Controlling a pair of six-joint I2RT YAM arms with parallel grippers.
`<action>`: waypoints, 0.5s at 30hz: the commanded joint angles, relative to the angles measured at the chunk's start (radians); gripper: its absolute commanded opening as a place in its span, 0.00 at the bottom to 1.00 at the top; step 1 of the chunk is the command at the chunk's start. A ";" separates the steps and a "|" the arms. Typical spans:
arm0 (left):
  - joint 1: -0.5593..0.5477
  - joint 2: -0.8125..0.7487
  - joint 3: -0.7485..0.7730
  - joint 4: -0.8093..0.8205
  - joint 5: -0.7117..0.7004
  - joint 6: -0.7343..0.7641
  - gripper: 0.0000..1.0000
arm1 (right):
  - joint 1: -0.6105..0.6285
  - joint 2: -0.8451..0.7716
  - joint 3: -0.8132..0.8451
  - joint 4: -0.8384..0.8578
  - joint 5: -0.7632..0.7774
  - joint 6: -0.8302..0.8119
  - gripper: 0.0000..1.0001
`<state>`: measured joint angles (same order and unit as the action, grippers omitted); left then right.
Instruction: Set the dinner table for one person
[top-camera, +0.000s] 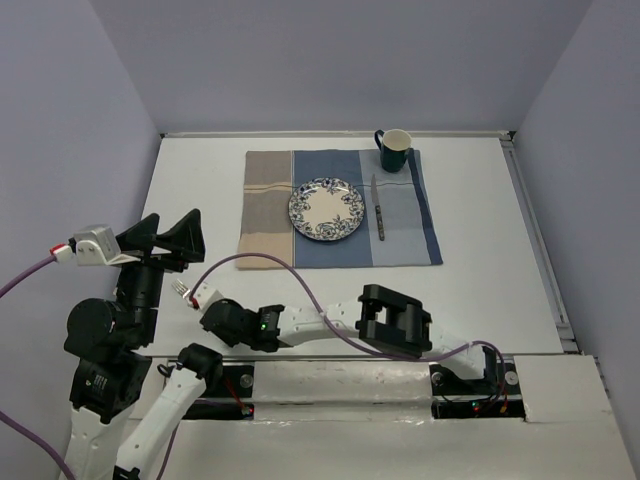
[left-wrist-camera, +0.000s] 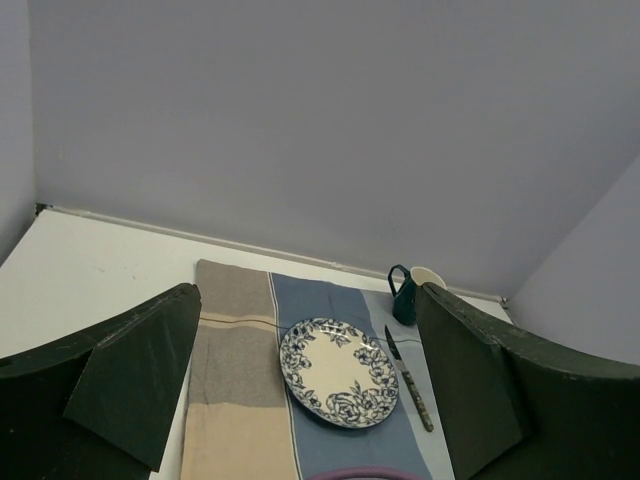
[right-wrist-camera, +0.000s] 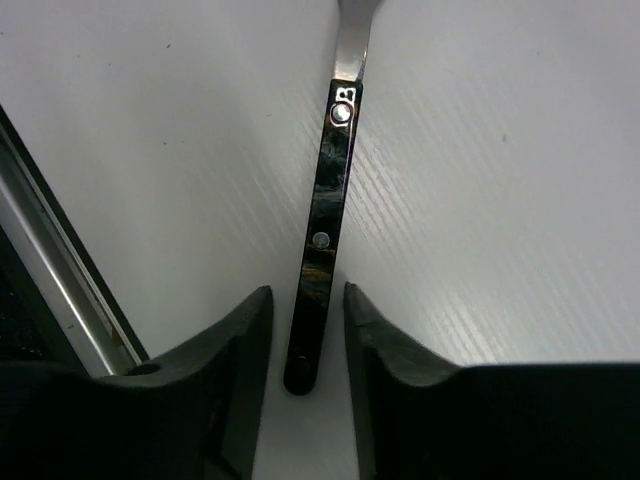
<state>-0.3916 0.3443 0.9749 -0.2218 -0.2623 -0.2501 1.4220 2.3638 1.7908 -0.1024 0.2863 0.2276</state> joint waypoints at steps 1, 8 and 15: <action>-0.004 0.015 -0.001 0.044 0.001 0.018 0.99 | 0.002 0.025 0.019 -0.045 0.014 0.018 0.04; -0.004 0.013 -0.013 0.044 0.011 0.015 0.99 | -0.023 -0.136 -0.065 0.073 0.103 0.046 0.00; -0.004 0.029 -0.041 0.024 0.067 0.012 0.99 | -0.129 -0.300 -0.157 0.151 0.211 0.094 0.00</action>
<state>-0.3916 0.3565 0.9634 -0.2211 -0.2260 -0.2501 1.3663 2.2215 1.6611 -0.0872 0.3820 0.2695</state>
